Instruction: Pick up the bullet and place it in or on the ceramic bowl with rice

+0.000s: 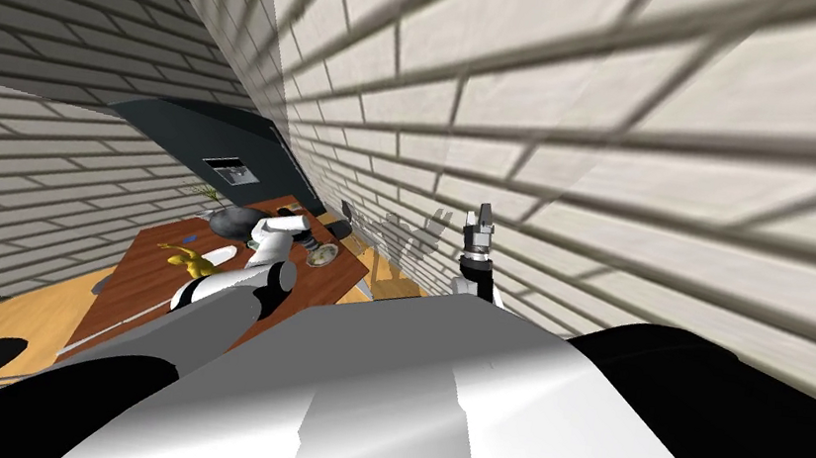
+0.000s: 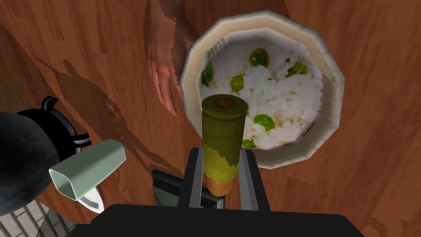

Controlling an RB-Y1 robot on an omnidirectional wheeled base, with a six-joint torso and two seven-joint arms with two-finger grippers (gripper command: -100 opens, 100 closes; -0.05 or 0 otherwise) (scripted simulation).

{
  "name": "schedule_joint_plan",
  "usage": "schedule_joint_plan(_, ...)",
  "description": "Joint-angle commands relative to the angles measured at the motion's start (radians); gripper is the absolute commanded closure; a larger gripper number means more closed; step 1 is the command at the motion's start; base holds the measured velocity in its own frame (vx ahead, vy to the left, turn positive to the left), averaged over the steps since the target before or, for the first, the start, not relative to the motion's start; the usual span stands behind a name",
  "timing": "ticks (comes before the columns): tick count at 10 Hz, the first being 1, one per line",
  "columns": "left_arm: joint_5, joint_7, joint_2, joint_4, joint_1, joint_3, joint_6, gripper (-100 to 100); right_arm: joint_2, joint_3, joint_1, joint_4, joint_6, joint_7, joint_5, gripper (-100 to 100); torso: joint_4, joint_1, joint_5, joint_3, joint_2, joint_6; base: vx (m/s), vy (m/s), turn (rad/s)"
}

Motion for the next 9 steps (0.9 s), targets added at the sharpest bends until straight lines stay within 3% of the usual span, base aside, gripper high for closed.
schedule_joint_plan(1,0.0,0.0,0.0,0.0,0.0,0.0,0.0,100,0.0,0.0,0.0,0.0,0.0,0.0,0.0,0,0.0,0.0,0.0,0.0,0.0,0.0,0.013,0.005,-0.005)
schedule_joint_plan(2,0.0,0.001,0.001,-0.002,-0.001,0.0,0.004,-100,0.0,0.0,0.0,0.0,0.0,0.0,0.0,0,0.0,0.0,0.0,0.0,0.001,0.0,0.0,0.0,0.0)
schedule_joint_plan(6,0.0,0.001,0.001,-0.001,-0.001,0.0,0.004,-100,0.0,0.0,0.0,0.0,0.0,0.0,0.0,0,0.0,0.0,0.0,0.001,0.002,0.0,0.0,0.0,0.0)
schedule_joint_plan(7,0.0,0.001,0.001,-0.001,-0.001,0.0,0.004,0,0.0,0.0,0.0,0.0,0.0,0.0,0.0,0,0.0,0.0,0.0,0.001,0.002,0.0,0.0,0.0,0.0)
schedule_joint_plan(8,0.001,0.003,0.023,-0.012,-0.02,0.006,0.043,-100,0.0,0.0,0.0,0.0,0.0,0.0,0.0,0,0.0,0.0,0.0,0.001,0.002,0.0,-0.028,0.0,-0.098)
schedule_joint_plan(9,0.001,0.003,0.031,-0.015,-0.026,0.008,0.056,-100,0.0,0.0,0.0,0.0,0.0,0.0,0.0,0,0.001,-0.001,0.0,0.002,0.004,0.0,-0.049,0.004,-0.101)
